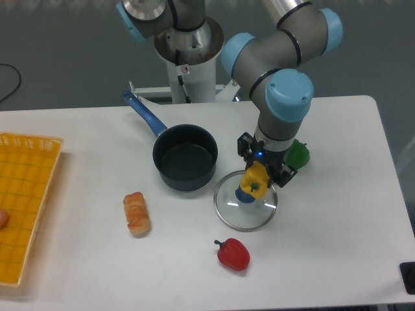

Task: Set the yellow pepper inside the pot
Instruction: 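Lift the held yellow pepper up off the glass lid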

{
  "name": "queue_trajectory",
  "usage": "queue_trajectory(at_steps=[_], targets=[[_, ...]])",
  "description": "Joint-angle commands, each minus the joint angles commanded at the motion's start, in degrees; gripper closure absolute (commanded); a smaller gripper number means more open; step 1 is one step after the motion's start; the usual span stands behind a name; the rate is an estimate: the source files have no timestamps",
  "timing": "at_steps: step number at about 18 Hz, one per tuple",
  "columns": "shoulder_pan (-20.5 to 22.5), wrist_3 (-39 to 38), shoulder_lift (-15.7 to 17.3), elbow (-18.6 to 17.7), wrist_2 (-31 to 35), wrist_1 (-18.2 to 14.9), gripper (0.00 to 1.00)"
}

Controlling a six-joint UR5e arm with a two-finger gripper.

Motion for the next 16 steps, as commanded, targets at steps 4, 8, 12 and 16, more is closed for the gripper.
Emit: queue_trajectory(at_steps=[4,8,12,16], targets=[[-0.2,-0.3,0.0,-0.4,-0.1,0.2,0.41],[-0.3,-0.8,0.1,-0.4,-0.1,0.2,0.41],[-1.7,-4.0,0.3,-0.4,-0.1,-0.2,0.41],[-3.4,-8.7,0.2,-0.6,0.0,-0.2,0.41]])
